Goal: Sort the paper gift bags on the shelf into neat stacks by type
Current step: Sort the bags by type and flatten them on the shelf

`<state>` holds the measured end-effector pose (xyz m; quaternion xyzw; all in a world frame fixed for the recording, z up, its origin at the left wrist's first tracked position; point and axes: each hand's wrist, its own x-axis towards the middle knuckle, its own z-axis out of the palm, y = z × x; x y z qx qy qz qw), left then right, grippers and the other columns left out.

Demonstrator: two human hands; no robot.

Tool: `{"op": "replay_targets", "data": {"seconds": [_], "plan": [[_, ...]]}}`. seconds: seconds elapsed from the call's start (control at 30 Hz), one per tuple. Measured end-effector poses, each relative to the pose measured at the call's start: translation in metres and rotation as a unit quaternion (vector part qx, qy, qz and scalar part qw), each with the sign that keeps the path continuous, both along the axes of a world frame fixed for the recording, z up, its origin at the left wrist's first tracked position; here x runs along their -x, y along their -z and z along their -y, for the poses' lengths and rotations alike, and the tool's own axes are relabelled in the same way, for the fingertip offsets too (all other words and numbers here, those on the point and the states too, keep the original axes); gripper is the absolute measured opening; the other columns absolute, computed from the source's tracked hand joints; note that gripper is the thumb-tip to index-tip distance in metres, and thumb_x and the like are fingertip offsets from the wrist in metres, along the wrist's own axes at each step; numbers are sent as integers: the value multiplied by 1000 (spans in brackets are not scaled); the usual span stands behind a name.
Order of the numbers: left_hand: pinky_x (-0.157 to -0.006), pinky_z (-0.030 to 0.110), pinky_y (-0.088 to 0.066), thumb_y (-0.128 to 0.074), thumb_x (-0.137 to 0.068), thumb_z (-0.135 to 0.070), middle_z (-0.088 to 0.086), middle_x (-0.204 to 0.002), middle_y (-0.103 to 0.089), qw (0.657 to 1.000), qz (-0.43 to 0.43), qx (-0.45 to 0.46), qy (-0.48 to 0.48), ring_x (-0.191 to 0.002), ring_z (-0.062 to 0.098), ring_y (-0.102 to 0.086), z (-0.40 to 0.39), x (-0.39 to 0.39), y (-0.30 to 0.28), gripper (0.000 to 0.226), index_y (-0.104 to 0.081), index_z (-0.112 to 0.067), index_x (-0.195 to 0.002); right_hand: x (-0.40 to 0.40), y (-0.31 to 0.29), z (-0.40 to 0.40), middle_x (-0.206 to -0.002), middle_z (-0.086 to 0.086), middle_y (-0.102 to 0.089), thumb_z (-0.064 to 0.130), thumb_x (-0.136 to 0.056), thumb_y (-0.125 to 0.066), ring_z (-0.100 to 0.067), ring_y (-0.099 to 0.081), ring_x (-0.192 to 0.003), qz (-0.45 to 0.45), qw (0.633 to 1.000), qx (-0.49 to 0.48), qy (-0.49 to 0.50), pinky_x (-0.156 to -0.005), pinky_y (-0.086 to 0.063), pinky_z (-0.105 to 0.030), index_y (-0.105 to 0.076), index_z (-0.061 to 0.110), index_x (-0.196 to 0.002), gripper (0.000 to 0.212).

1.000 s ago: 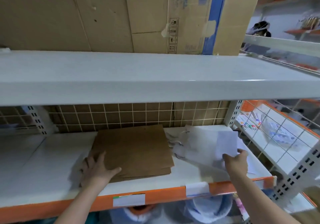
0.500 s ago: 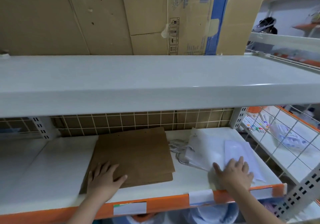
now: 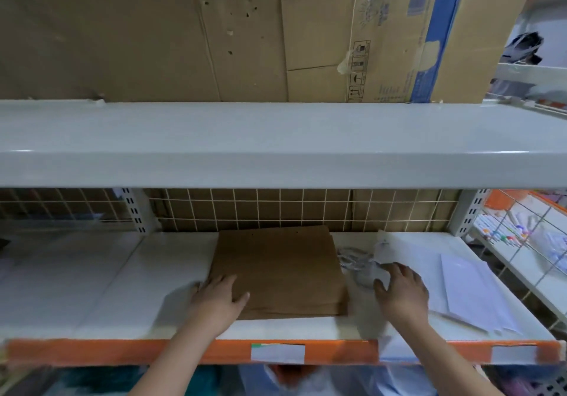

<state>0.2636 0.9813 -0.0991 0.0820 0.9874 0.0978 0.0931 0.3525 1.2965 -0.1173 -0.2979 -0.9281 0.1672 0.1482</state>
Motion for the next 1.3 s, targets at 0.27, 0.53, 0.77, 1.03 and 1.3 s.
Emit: {"op": "replay_targets", "data": {"seconds": [0.27, 0.53, 0.77, 1.03, 1.3], "plan": [[-103, 34, -35, -38, -96, -46, -2, -137, -51, 988, -153, -6, 29, -123, 18, -50, 89, -18, -42, 48, -40, -27, -140, 20, -35, 128, -140, -4, -47, 35, -89, -54, -28, -40, -130, 36, 990, 7, -135, -104, -34, -39, -45, 23, -136, 49], [-104, 34, -32, -39, -96, -45, -3, -139, -50, 982, -186, -17, -12, -125, 20, -47, 236, -28, -56, 49, -39, -27, -141, 29, -51, 281, -142, 1, -45, 35, -93, -48, -25, -40, -131, 31, 974, 23, -223, -105, -34, -40, -40, 29, -139, 48], [-83, 43, -49, -39, -79, -50, 2, -102, -71, 975, -213, -26, -60, -92, 28, -68, 374, -37, -53, 53, -67, -20, -113, 42, -47, 407, -145, 3, -41, 34, -95, -48, -22, -34, -135, 35, 964, 56, -259, -107, -30, -41, -39, 28, -139, 45], [-100, 40, -34, -47, -91, -44, -2, -125, -60, 974, -190, -14, -120, -118, 23, -54, 498, -40, -47, 41, -52, -28, -128, 63, -36, 523, -144, 4, -42, 35, -95, -48, -20, -37, -134, 51, 954, 52, -289, -108, -31, -38, -41, 28, -138, 44], [-98, 39, -32, -41, -91, -46, -4, -124, -59, 971, -173, -14, -166, -117, 22, -53, 579, -14, -35, 40, -50, -29, -126, 107, -23, 607, -144, 5, -42, 37, -96, -45, -19, -37, -133, 76, 938, 57, -333, -108, -31, -36, -42, 27, -136, 41]]}}
